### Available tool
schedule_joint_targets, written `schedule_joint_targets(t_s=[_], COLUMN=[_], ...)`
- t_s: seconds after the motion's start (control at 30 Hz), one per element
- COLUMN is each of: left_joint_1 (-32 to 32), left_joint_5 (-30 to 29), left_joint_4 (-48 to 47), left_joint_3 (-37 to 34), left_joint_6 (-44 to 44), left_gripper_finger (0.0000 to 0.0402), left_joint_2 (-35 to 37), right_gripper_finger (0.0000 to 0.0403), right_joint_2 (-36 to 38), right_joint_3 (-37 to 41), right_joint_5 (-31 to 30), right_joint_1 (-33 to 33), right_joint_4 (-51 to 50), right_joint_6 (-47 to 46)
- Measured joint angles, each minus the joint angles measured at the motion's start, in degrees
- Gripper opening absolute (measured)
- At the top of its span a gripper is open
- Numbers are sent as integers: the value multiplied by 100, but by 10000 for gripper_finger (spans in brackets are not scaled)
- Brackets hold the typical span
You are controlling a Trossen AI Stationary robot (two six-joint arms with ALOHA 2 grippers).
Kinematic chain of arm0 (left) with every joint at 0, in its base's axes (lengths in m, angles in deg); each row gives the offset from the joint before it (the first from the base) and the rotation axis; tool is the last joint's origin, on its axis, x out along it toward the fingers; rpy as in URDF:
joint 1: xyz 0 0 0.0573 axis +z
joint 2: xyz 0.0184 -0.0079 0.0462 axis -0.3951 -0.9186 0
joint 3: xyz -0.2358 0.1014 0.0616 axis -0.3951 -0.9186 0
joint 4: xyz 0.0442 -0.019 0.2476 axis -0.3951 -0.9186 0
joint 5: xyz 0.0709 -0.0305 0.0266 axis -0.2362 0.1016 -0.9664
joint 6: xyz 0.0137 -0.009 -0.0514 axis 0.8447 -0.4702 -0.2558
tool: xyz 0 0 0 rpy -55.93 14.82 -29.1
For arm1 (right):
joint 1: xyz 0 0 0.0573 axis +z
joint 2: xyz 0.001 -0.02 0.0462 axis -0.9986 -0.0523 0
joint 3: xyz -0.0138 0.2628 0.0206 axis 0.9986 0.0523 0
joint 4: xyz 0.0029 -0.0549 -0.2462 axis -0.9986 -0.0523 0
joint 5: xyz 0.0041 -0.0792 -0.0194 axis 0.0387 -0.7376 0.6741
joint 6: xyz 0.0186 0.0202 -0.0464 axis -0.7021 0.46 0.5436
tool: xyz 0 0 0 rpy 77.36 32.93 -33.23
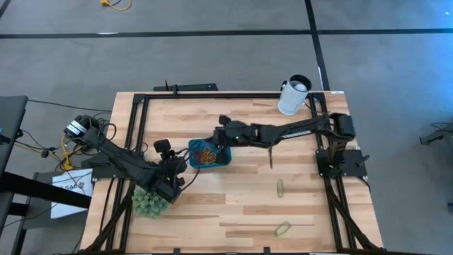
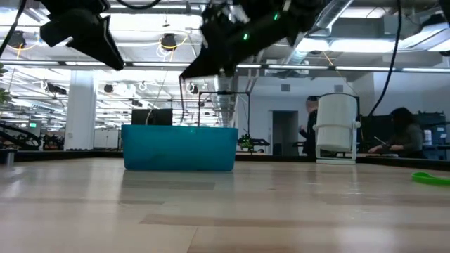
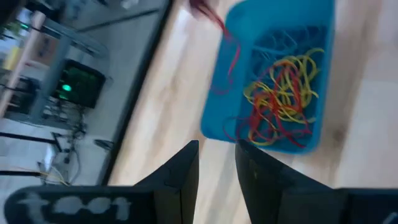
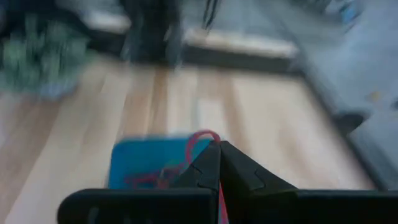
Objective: Pick and place items into bin
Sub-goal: Put the red rubber band into the blue bin
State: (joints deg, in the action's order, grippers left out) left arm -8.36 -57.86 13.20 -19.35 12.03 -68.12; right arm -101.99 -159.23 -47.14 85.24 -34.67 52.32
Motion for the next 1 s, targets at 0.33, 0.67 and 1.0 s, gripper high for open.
schedule_joint_targets(t_s=[0.33, 0.67, 1.0], left_joint_1=[-3, -3, -5], left_joint_5=[-159, 48, 232], left_joint_4=[-4, -1, -2], left_joint_3=[0, 0, 0], left_joint_6=[-47, -196, -189], left_gripper_finger=[96, 96, 96], left_joint_2=[0, 0, 0], right_gripper_finger=[0, 0, 26], right_joint_2=[-962, -1967, -2044], right_joint_3=[-227, -1464, -1747], right_joint_5=[221, 311, 167], right_joint_1=[-29, 18, 20], right_joint_4=[871, 3, -1048], right_joint_6=[-102, -319, -371])
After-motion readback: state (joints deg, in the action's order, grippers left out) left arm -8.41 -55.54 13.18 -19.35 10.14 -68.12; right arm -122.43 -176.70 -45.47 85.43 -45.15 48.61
